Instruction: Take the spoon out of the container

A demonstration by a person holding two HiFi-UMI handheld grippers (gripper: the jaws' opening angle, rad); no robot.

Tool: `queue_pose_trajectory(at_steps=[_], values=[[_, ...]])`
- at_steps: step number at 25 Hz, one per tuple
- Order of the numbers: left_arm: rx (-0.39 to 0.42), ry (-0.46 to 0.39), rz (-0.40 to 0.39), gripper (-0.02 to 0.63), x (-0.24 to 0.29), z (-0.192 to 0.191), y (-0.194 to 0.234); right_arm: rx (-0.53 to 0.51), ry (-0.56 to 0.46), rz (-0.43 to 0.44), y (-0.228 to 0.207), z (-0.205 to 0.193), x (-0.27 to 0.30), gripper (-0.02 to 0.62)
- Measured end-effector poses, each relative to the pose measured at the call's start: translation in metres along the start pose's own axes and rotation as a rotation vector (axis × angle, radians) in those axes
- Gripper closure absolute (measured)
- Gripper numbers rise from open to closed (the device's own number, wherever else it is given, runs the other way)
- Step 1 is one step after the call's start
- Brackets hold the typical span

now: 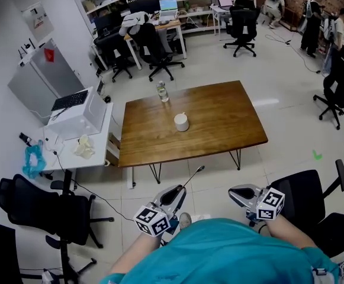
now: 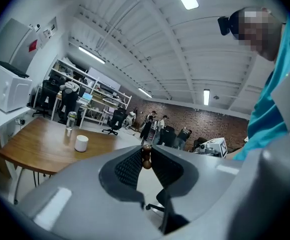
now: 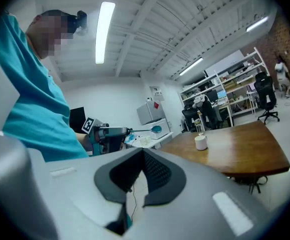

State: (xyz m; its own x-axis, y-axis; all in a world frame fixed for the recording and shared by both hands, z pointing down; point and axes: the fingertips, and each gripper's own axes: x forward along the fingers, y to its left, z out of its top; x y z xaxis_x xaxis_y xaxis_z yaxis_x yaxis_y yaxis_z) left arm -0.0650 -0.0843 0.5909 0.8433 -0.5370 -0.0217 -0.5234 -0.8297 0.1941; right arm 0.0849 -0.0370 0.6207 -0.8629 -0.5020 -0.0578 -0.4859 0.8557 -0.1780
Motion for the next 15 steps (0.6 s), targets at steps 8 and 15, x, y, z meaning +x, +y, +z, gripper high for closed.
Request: queue_pose_trajectory(at_steps=[8, 15], values=[[0.062, -0.007, 0.035, 0.551, -0.038, 0.005, -0.083, 0.024, -0.036, 0.046, 0.058, 0.002, -0.052, 0.594], [0.065, -0.036, 0.025, 0.551, -0.111, 0.015, -0.076, -0.035, -0.026, 0.013, 0.107, 0.012, -0.003, 0.594]])
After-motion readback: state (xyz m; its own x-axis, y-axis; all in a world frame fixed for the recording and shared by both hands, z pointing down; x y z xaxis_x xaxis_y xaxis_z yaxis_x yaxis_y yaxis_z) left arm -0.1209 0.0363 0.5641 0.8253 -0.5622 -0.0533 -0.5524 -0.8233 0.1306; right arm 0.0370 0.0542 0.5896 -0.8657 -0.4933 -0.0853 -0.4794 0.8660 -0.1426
